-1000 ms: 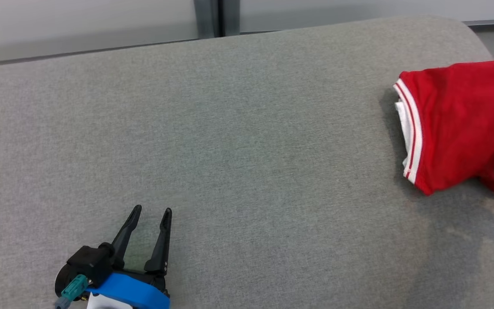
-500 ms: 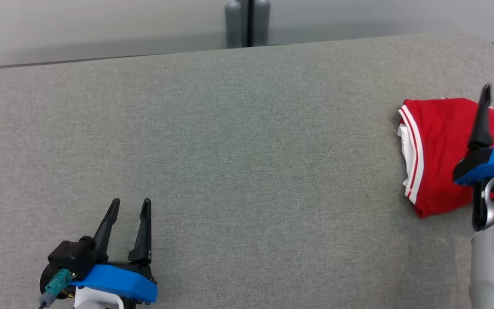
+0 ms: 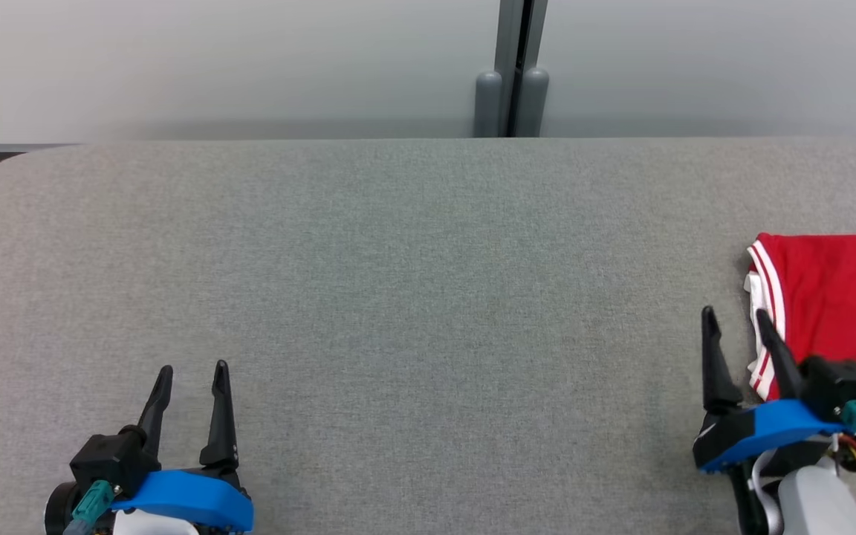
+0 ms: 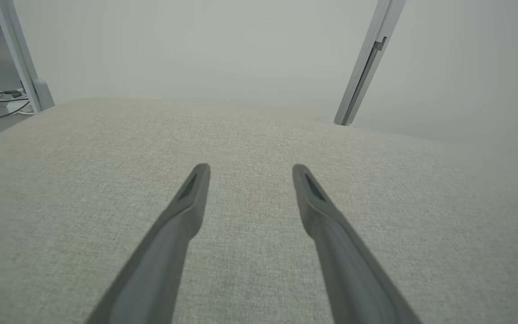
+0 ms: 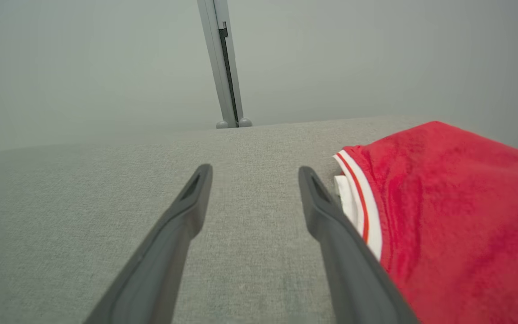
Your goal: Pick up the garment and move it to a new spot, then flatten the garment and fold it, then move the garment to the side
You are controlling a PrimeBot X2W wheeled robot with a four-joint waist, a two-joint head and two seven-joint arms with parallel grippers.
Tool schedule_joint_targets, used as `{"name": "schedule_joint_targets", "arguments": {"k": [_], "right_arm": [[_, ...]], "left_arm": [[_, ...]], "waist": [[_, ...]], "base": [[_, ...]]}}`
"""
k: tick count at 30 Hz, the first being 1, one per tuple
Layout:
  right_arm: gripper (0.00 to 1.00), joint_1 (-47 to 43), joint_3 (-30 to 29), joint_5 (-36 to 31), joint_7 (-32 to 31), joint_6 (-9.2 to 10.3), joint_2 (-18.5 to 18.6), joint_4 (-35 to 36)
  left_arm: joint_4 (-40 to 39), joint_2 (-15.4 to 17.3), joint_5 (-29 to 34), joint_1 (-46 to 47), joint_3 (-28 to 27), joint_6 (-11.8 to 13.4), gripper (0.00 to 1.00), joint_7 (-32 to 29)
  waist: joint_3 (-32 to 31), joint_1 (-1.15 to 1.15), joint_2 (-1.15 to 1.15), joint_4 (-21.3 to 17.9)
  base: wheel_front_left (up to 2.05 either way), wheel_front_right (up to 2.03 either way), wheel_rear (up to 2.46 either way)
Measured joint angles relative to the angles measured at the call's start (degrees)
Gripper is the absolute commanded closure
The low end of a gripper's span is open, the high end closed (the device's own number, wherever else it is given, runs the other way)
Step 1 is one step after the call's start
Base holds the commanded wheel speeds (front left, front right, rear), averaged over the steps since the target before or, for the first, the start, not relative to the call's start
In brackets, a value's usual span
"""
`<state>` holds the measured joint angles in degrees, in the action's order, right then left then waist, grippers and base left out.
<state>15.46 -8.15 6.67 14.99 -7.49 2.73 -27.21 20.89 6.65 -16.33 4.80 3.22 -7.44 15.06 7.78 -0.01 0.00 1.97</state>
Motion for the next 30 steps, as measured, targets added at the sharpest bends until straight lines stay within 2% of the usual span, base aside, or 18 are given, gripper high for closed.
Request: {"name": "schedule_joint_targets", "arguments": {"k": [5, 10, 20, 21, 25, 30], "right_arm": [[0.0, -2.4, 3.5, -0.2, 0.0, 0.0, 0.0, -0.2], [0.0, -4.6, 4.2, 0.0, 0.0, 0.0, 0.0, 0.3], [0.0, -7.3, 5.1, 0.6, 0.0, 0.0, 0.0, 2.0], [1.0, -7.7, 5.1, 0.6, 0.0, 0.0, 0.0, 1.7], [1.0, -8.9, 5.0, 0.7, -0.5, 0.01, -0.4, -0.3], [1.0, -9.0, 4.3, 5.8, -2.4, 0.01, -0.5, -0.5]], "left_arm": [[1.8, -1.3, 2.1, -0.3, -2.2, 0.0, 0.0, 0.0], [3.0, -2.5, 3.7, -1.8, -4.0, 0.0, 0.0, 0.0], [4.3, -3.4, 0.6, -3.9, -3.2, 0.0, 0.0, 0.0], [4.6, -3.6, 0.3, -4.3, -3.1, 0.0, 1.0, 0.0], [6.5, -3.8, 0.1, -5.7, -2.7, 0.0, 1.0, -0.4], [6.4, -3.8, -4.6, -5.9, -3.1, 0.0, 1.0, -2.1]], "waist": [[-2.1, 0.0, 0.0, 0.9], [-5.2, 0.0, 0.0, 1.8], [-9.4, 0.0, 0.01, 1.6], [-9.5, -0.01, 0.01, 1.5], [-9.6, 0.01, 0.0, 1.5], [-9.5, 0.01, 0.01, 1.4]], "base": [[0.0, 0.0, 0.0], [0.0, 0.0, 0.0], [0.0, 0.0, 0.0], [0.0, 0.0, 0.0], [0.0, 0.0, 0.0], [0.0, 0.0, 0.0]]}}
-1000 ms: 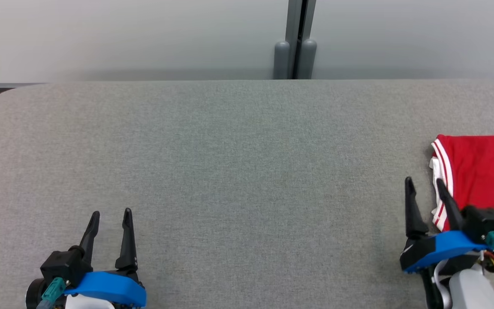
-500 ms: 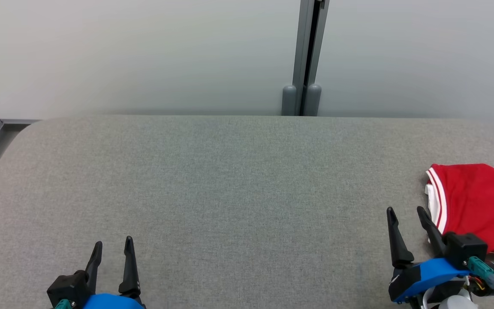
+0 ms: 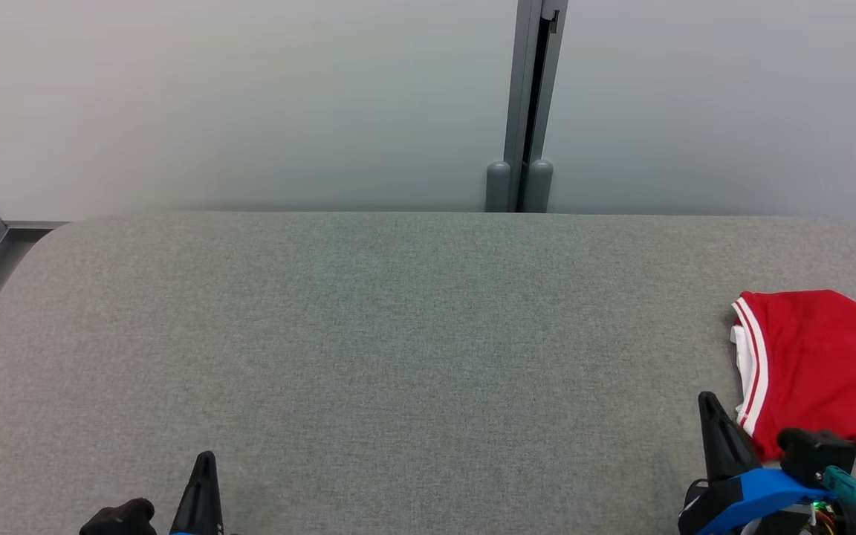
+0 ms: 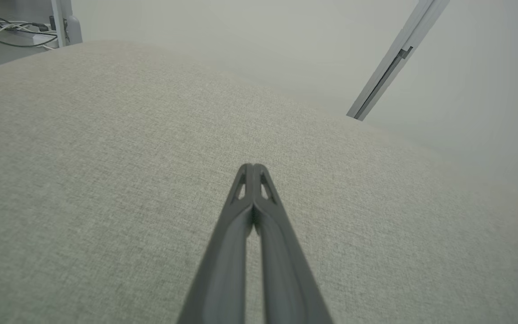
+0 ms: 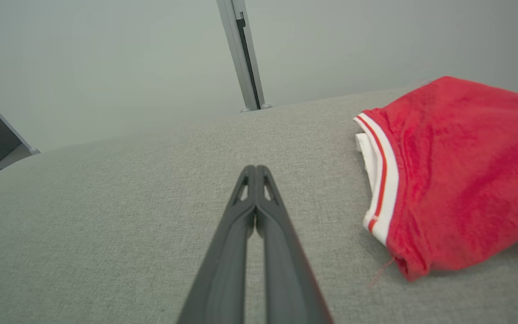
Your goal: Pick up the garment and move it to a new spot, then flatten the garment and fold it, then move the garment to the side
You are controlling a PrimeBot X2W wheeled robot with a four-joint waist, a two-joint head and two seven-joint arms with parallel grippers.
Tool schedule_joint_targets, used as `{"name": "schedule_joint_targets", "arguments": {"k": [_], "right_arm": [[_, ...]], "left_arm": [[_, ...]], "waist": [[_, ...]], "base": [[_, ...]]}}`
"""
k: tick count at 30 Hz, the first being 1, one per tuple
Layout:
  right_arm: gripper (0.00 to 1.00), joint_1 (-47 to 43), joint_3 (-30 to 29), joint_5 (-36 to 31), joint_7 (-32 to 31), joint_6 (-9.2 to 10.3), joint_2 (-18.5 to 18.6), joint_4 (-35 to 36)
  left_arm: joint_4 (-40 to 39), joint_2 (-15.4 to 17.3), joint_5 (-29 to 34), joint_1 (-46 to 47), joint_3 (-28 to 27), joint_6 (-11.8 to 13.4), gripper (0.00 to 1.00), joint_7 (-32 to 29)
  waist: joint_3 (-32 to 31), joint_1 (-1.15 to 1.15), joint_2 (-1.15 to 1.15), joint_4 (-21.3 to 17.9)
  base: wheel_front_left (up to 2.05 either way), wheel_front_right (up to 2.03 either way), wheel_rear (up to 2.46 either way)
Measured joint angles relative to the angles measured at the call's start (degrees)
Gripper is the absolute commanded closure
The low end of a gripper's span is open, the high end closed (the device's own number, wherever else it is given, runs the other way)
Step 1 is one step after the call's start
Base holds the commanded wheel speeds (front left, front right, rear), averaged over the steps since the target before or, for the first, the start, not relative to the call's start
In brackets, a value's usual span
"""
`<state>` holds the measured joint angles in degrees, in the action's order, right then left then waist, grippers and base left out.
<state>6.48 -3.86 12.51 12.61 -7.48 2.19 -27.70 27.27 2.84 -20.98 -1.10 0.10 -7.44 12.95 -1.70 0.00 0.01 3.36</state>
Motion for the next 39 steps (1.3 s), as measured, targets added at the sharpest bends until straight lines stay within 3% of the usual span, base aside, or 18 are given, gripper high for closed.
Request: {"name": "schedule_joint_targets", "arguments": {"k": [21, 39], "right_arm": [[1.0, 0.0, -0.3, 21.7, -4.7, 0.0, 0.0, 4.0], [1.0, 0.0, -0.8, 36.4, -8.4, 0.01, 0.1, 6.4]], "left_arm": [[-3.7, 0.0, -19.2, 1.3, -1.5, 0.0, 1.0, -5.1], [-6.1, 0.0, -32.4, 2.6, -3.0, 0.0, 1.0, -8.8]], "waist": [[0.3, 0.0, 0.0, -0.6], [0.6, 0.0, 0.0, -1.1]], "base": [[0.0, 0.0, 0.0], [0.0, 0.0, 0.0]]}}
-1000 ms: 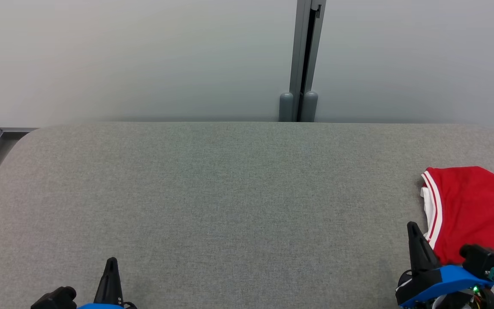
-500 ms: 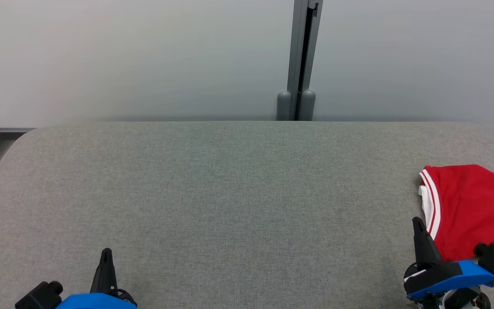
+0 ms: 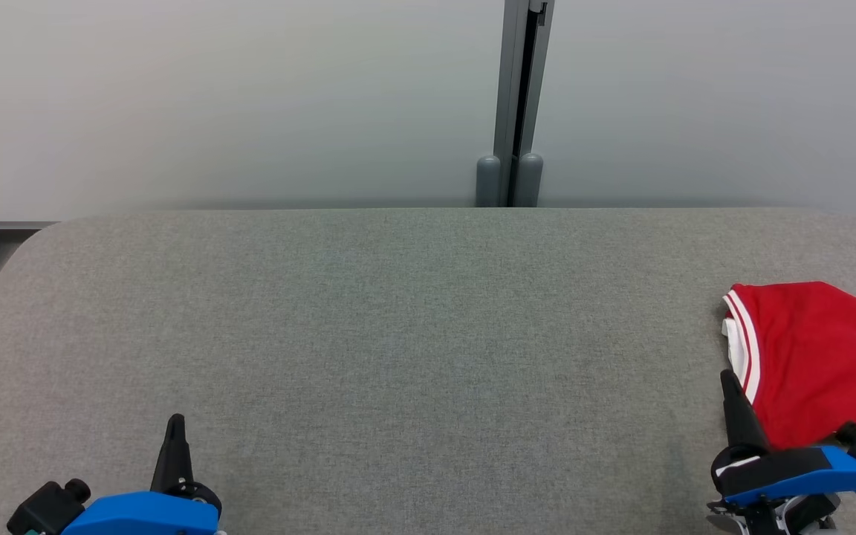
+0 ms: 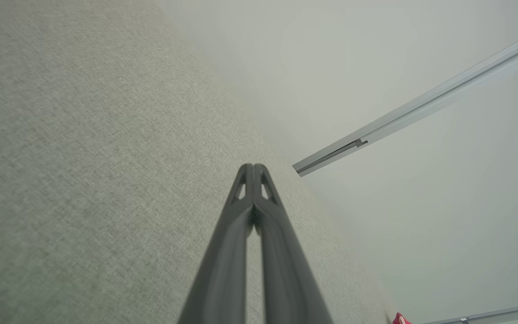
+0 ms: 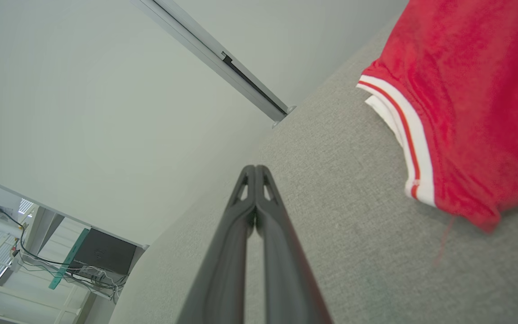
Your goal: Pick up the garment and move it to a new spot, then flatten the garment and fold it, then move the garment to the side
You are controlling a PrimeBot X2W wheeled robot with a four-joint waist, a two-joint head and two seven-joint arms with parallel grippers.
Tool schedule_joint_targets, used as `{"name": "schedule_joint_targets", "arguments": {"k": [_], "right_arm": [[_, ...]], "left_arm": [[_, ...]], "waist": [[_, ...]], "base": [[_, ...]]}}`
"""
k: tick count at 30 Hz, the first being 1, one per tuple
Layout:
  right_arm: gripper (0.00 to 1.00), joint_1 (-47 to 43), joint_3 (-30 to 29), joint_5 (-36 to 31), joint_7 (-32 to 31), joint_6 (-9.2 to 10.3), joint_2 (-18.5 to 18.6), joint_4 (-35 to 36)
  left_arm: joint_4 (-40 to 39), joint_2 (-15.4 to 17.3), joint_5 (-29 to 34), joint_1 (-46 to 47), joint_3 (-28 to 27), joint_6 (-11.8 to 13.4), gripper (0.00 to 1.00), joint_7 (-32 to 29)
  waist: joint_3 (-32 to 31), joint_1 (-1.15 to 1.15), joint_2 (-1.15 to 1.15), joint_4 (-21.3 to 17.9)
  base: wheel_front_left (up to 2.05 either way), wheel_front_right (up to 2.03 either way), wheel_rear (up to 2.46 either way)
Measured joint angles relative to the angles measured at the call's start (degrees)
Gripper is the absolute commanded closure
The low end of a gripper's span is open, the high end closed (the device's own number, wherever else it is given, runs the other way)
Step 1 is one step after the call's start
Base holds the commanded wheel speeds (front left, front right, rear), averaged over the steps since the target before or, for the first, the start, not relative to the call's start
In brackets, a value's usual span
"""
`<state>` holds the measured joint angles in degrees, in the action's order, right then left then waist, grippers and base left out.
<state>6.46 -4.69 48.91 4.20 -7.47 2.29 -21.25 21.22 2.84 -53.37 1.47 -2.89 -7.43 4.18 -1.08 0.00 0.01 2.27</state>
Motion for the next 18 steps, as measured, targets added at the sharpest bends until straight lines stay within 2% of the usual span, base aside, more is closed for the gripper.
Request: {"name": "schedule_joint_targets", "arguments": {"k": [18], "right_arm": [[1.0, 0.0, -0.5, 12.2, -3.0, 0.0, 0.1, 2.0]], "left_arm": [[-2.0, 0.0, -11.1, 1.3, -0.9, 0.0, 1.0, -3.0]], "waist": [[0.3, 0.0, -0.01, -0.5]], "base": [[0.0, 0.0, 0.0]]}}
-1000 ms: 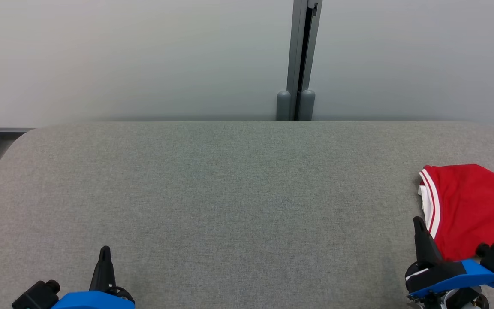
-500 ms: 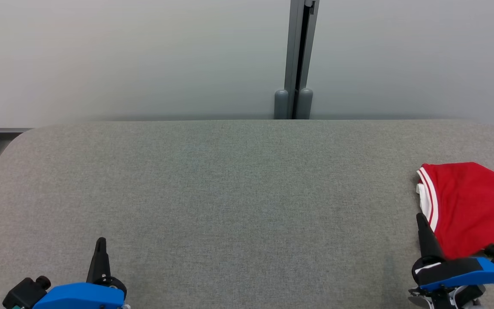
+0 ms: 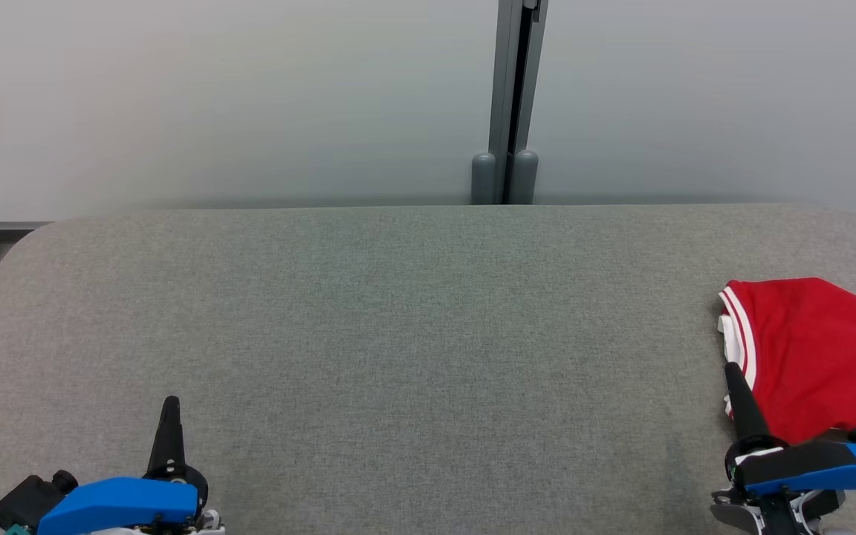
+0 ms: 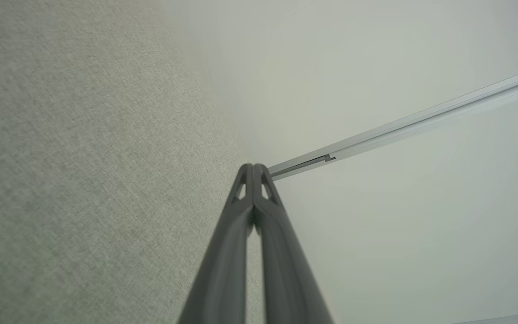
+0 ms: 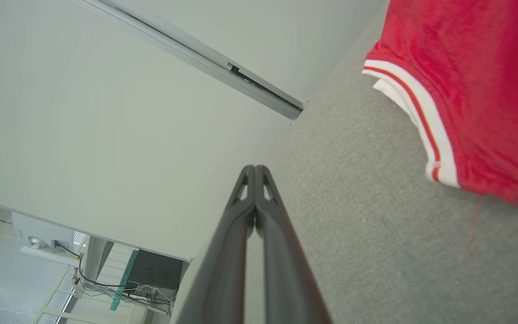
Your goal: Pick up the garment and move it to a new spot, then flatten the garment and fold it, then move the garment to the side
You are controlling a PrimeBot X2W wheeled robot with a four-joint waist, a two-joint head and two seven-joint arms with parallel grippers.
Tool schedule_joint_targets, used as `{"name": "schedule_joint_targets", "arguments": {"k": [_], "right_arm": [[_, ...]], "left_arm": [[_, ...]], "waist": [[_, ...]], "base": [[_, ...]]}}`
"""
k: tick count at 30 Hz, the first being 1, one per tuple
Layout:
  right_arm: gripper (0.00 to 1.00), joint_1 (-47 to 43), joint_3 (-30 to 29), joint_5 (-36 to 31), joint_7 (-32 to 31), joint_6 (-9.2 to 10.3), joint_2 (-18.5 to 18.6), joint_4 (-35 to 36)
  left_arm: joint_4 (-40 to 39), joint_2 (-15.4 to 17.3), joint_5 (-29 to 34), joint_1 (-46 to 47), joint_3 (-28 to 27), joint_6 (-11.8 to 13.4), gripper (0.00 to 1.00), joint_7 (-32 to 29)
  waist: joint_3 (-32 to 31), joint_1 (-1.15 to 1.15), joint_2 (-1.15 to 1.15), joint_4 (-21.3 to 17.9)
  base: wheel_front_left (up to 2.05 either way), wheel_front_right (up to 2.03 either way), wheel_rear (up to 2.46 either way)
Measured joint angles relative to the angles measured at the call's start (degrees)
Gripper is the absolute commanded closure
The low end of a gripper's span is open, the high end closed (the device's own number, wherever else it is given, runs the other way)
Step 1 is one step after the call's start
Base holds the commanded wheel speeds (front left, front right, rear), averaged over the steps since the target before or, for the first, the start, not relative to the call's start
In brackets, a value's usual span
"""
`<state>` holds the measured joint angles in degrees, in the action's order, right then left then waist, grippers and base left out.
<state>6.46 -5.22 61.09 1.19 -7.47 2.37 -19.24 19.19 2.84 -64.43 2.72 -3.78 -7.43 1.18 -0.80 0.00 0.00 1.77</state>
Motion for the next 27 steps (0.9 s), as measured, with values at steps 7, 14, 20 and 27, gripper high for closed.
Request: {"name": "schedule_joint_targets", "arguments": {"k": [7, 14, 20, 27], "right_arm": [[1.0, 0.0, -0.2, 4.3, -1.1, 0.0, 0.0, 0.7], [1.0, 0.0, -0.4, 8.3, -2.1, 0.0, 0.1, 1.4], [1.0, 0.0, -0.5, 11.6, -2.8, 0.0, 0.1, 1.9], [1.0, 0.0, -0.6, 15.1, -3.7, 0.0, 0.1, 2.4]], "left_arm": [[-0.7, 0.0, -3.8, 0.4, -0.6, 0.0, 1.0, -1.1], [-1.3, 0.0, -7.4, 0.9, -0.9, 0.0, 1.0, -2.1], [-1.9, 0.0, -10.3, 1.1, -1.1, 0.0, 1.0, -2.9], [-2.5, 0.0, -13.4, 1.5, -1.3, 0.0, 1.0, -3.7]], "waist": [[0.1, 0.0, 0.0, -0.2], [0.2, 0.0, 0.0, -0.4], [0.3, 0.0, 0.0, -0.6], [0.4, 0.0, 0.0, -0.7]], "base": [[0.0, 0.0, 0.0], [0.0, 0.0, 0.0], [0.0, 0.0, 0.0], [0.0, 0.0, 0.0]]}}
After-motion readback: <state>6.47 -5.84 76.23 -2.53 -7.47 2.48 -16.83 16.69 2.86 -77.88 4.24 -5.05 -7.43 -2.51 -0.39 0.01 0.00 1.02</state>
